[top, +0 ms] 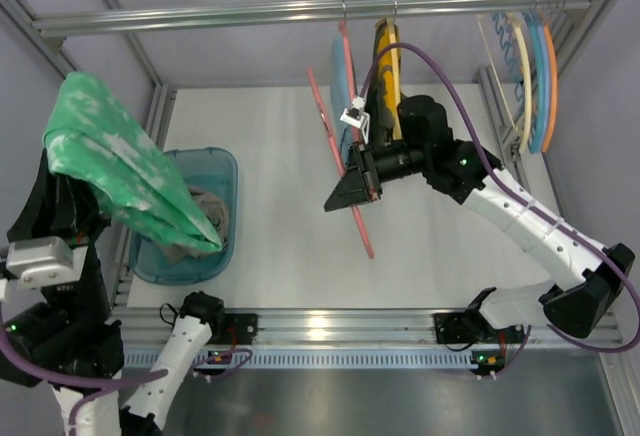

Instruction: Remove the trousers from the hanger

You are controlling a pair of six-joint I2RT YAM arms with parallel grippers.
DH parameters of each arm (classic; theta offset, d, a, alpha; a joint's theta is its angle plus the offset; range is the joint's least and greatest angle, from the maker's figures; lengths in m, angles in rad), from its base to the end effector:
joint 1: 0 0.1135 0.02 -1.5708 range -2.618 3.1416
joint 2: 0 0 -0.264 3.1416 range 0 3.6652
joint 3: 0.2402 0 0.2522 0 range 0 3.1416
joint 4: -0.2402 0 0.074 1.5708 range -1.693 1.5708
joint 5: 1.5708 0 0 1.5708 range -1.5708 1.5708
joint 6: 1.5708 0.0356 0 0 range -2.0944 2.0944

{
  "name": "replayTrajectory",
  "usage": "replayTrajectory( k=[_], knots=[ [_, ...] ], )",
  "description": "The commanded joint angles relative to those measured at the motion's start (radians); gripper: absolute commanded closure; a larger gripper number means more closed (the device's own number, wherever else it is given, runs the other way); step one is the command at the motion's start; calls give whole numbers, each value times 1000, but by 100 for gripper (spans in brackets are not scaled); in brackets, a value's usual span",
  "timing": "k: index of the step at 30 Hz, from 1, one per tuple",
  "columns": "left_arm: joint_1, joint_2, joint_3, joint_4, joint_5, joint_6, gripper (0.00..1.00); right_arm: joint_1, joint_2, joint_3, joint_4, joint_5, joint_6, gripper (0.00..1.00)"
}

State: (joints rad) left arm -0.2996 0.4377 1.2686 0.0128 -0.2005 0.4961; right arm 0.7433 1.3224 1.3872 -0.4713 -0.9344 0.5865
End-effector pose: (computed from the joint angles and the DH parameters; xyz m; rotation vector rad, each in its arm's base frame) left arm -0.0226 0.0144 0.5281 0.1044 0.7443 0.2601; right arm 0.1890 0.2126 0.4075 -0.8750 2.0754 1.7167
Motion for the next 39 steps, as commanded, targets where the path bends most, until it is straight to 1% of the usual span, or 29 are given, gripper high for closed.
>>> replayTrajectory(
  k=[1,2,4,6,7,10,11,13,14,16,18,19,20,21,23,24,25,27,28,29,30,32,33,34,35,36,37,38,39],
  knots=[
    [88,-97,-47,13,-16,-13,100,11,-52,42,-9,-23,-92,100],
    [134,-143,-78,0,-19,-8,100,13,-55,44,-32,-17,-103,100],
    [190,-212,-109,-37,-22,34,100,21,-61,49,-62,-4,-148,100],
    [227,-249,-141,-59,-30,68,100,25,-69,50,-96,2,-177,100],
    [253,-286,-147,-101,-28,74,100,27,-74,50,-108,6,-185,100],
    [281,-344,-156,-180,-31,96,100,37,-91,49,-153,16,-218,100],
    [287,-353,-158,-239,-39,104,100,41,-97,50,-164,16,-234,100],
    [292,-372,-189,-283,-46,153,100,47,-100,50,-190,20,-252,100],
    [292,-370,-204,-330,-51,173,100,47,-103,52,-197,22,-266,100],
    [327,-376,-267,-346,-54,200,100,51,-104,52,-210,26,-278,100],
    [326,-372,-322,-344,-60,225,100,53,-103,53,-213,26,-283,100],
    [326,-352,-386,-343,-63,229,100,53,-103,53,-214,26,-284,100],
    [326,-334,-418,-332,-68,237,100,51,-103,59,-214,26,-283,100],
    [326,-306,-454,-292,-82,248,100,51,-100,62,-214,26,-281,100],
    [326,-187,-549,-235,-91,263,100,53,-98,75,-217,22,-274,100],
    [327,-136,-575,-152,-108,262,100,53,-97,79,-217,22,-272,100],
    [326,-32,-625,-110,-131,259,100,54,-97,85,-222,20,-272,100],
    [326,77,-650,-36,-119,250,100,54,-97,102,-237,23,-283,100],
    [326,170,-663,36,-87,239,96,54,-97,105,-242,26,-289,100],
    [329,217,-669,50,-62,220,85,54,-100,107,-248,26,-297,100],
    [329,301,-666,62,-45,201,78,54,-100,108,-251,29,-300,100],
    [327,389,-652,53,-24,177,64,54,-103,113,-256,28,-306,100],
    [329,468,-615,29,-27,141,47,54,-104,116,-260,28,-306,100],
    [327,502,-594,-3,-30,118,39,54,-104,118,-263,28,-307,100],
    [329,528,-571,-70,-33,75,33,54,-106,124,-265,28,-318,100],
    [327,541,-542,-100,-27,55,13,54,-107,124,-271,29,-318,100],
    [329,536,-529,-118,-17,36,9,54,-109,124,-273,26,-321,100],
    [329,520,-519,-164,40,13,3,54,-111,122,-273,25,-323,100],
    [329,472,-485,-193,77,12,2,54,-109,121,-271,22,-323,100]
  ],
)
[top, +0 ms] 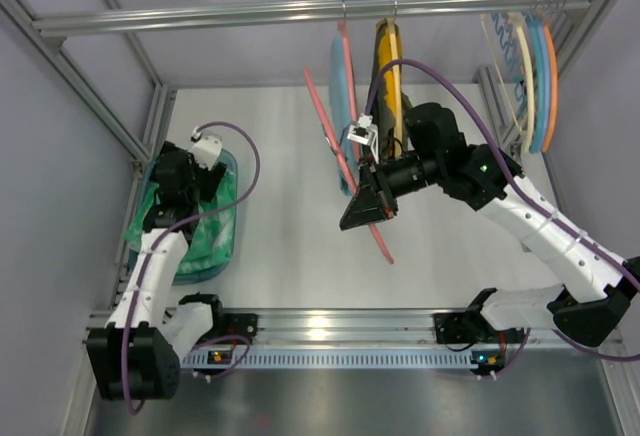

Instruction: Remove the trousers from the hanger

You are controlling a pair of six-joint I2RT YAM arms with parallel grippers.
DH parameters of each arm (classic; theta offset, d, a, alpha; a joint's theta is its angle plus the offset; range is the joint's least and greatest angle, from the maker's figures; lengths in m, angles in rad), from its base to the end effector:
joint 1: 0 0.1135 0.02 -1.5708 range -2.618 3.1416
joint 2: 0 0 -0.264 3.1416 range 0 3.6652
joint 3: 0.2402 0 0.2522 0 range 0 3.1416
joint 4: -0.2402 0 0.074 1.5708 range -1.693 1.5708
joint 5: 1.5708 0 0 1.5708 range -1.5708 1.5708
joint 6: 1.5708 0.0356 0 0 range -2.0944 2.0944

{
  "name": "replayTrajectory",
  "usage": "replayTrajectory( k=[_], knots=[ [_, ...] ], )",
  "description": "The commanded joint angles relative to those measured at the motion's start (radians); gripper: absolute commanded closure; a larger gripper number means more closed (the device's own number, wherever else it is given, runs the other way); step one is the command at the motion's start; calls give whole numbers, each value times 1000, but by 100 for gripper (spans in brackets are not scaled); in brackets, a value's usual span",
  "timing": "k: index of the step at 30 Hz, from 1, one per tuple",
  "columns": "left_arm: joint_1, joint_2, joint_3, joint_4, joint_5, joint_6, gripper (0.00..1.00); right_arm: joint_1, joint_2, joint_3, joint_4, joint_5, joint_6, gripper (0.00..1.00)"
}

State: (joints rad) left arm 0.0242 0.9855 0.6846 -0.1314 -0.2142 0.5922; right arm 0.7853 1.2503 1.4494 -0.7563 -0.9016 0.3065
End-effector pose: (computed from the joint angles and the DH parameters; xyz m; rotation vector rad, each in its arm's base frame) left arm 0.2244 0.0130 0.2727 0.4369 1.9978 0.6050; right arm 0.1547 0.1941 0.4205 -1.1105 2.0235 1.5647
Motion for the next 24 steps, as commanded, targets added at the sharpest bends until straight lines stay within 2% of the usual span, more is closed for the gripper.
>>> replayTrajectory(
  k=[1,2,3,5,6,9,10,13,17,21,24],
  knots=[
    [5,-105,121,-80,132,-94,2,12,-38,57,15,-25,-37,100],
    [5,-134,144,-118,172,-98,2,12,-35,54,18,-39,-29,100],
    [5,-165,173,-207,293,-85,2,12,-34,49,26,-55,-23,100],
    [5,-264,233,-296,396,-40,2,14,-32,22,84,-105,35,100],
    [6,-306,243,-339,508,-23,2,14,-35,13,110,-114,58,100],
    [5,-493,240,-346,662,-6,2,17,-19,-12,185,-175,134,100],
    [5,-563,243,-344,755,-6,2,25,-12,-14,198,-201,146,100],
    [3,-636,282,-347,875,-6,3,64,18,-14,227,-239,174,100],
    [5,-666,317,-344,1114,90,4,143,73,9,242,-257,187,100],
    [6,-639,351,-346,1223,144,5,205,130,20,391,-272,313,100],
    [16,-636,346,-344,1285,225,5,261,195,74,394,-290,324,100]
  ],
)
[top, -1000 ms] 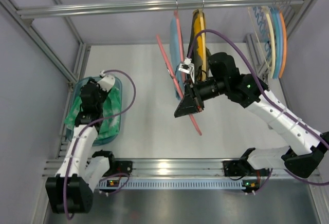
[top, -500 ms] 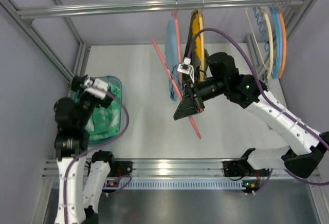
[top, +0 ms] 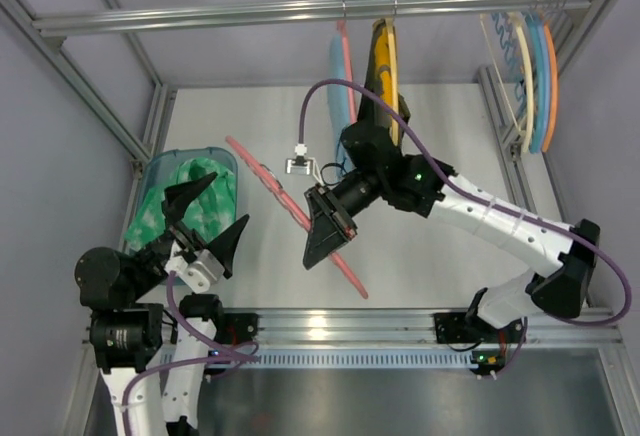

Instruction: Remove the trousers from the hanger

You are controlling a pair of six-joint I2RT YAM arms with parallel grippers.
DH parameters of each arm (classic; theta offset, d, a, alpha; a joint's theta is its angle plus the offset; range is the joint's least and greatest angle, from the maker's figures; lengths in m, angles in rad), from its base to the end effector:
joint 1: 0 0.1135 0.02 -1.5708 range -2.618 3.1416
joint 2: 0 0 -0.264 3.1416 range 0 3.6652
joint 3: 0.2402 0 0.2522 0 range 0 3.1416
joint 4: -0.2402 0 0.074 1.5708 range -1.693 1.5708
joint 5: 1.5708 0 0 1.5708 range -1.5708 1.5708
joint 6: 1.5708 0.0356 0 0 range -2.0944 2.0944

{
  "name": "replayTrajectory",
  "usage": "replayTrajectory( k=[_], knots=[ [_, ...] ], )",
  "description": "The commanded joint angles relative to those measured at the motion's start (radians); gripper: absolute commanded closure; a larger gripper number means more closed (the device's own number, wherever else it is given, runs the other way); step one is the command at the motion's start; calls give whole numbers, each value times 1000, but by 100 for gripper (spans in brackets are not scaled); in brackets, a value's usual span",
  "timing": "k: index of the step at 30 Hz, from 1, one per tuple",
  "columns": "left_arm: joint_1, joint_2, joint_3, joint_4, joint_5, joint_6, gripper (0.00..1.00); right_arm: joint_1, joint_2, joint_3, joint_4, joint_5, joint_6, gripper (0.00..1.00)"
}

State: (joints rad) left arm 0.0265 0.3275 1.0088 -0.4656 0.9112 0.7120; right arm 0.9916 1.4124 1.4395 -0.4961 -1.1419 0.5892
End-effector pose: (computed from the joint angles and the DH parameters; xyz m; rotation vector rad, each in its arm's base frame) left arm 0.0169 -0.0277 0.4198 1.1182 0.9062 -0.0103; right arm 0.1376 0.2695 0.4007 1.3065 -2.0071 -1.9792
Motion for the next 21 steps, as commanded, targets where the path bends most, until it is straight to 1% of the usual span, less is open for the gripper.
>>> replayTrajectory(
  k=[1,6,9,10,14,15,17,18,19,20,21],
  knots=[
    [16,22,21,-10,167,118,5,65,46,96,145,-53,44,100],
    [26,22,7,-10,228,184,5,134,121,147,208,-65,104,100],
    [27,25,-15,-10,233,230,6,162,148,183,214,-71,115,100],
    [27,25,-21,-11,227,242,7,168,154,196,208,-71,115,100],
    [29,15,-56,-10,184,285,18,200,154,203,203,-74,119,100],
    [29,5,-70,-11,173,290,25,209,152,202,199,-74,113,100],
    [29,-7,-85,-11,143,306,32,216,145,194,183,-70,106,100],
    [27,-18,-94,-10,141,307,40,219,145,193,182,-70,104,100],
    [27,-22,-96,-10,144,307,44,219,146,191,177,-70,101,100],
    [29,-36,-99,-10,153,305,51,217,149,191,177,-70,100,100],
    [29,-39,-105,-10,160,307,73,216,152,193,177,-71,97,100]
  ],
)
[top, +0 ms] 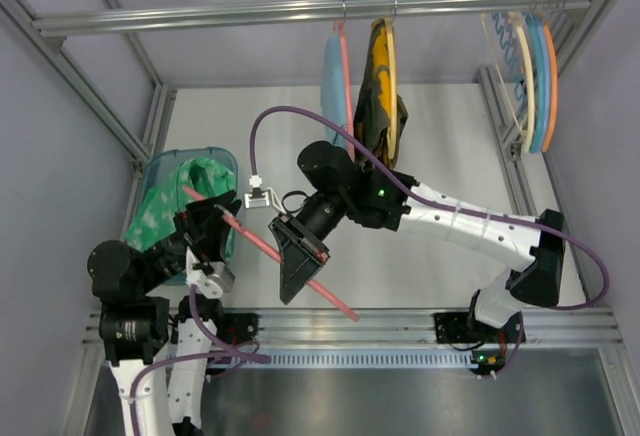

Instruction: Remove the trousers from the hanger

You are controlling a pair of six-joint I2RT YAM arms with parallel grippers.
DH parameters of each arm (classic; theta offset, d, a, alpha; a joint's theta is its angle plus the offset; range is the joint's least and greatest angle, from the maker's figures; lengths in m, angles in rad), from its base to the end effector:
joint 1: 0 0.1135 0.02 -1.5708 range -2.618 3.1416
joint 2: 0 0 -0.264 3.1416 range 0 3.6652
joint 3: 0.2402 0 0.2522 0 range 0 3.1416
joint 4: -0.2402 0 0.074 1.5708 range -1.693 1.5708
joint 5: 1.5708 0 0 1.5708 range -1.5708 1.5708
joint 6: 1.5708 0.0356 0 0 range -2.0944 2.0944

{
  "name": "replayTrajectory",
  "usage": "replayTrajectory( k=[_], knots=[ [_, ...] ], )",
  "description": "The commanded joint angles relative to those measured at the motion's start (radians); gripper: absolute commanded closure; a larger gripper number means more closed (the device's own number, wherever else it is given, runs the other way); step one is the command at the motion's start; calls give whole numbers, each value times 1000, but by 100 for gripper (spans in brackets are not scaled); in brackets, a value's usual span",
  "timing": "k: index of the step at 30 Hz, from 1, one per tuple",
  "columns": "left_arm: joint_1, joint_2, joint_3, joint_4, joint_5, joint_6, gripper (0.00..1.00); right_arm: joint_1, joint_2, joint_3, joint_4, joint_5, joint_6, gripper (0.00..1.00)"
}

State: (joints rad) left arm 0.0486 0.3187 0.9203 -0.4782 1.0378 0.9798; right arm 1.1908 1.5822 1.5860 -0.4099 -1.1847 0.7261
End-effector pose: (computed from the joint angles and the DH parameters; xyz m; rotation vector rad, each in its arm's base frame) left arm 0.0301 -0.0292 0.3957 1.3006 0.7645 0.0752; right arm 0.0985 0.3354 0.4039 1.3399 -1.7644 -1.8750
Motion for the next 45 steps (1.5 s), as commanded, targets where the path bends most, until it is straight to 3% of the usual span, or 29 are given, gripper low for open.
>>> replayTrajectory(
  k=[1,4,7,9,14,18,21,26,30,32,33,34,36,37,41,45],
  knots=[
    [7,-36,-18,3,37,46,81,16,-14,51,92,-29,-42,100],
    [5,-44,-24,3,33,57,84,-3,-27,80,25,61,-126,96],
    [7,-41,-20,1,18,40,93,-16,-53,147,-145,270,-321,75],
    [7,-40,-18,1,5,45,99,-19,-65,175,-202,440,-393,54],
    [7,17,2,1,-39,27,100,-49,-143,204,-321,641,-566,27],
    [7,74,25,1,-62,-12,100,-63,-189,227,-395,764,-680,18],
    [7,126,51,3,-105,-84,100,-76,-217,235,-426,827,-698,3],
    [7,186,83,1,-156,-145,100,-85,-261,215,-446,918,-703,0],
    [5,200,84,3,-186,-159,100,-95,-263,203,-435,887,-662,1],
    [7,204,88,3,-202,-158,100,-105,-257,200,-437,879,-656,9],
    [5,204,88,1,-211,-150,100,-106,-255,198,-435,879,-648,16],
    [5,201,88,3,-213,-147,100,-109,-252,197,-434,878,-642,31],
    [5,195,86,3,-206,-130,100,-118,-249,198,-431,861,-627,44],
    [5,191,86,1,-202,-124,100,-123,-246,198,-431,849,-623,59],
    [7,180,74,3,-173,-89,100,-166,-249,200,-418,786,-613,100],
    [5,194,95,1,-156,-116,96,-238,-267,204,-402,713,-591,100]
  ],
)
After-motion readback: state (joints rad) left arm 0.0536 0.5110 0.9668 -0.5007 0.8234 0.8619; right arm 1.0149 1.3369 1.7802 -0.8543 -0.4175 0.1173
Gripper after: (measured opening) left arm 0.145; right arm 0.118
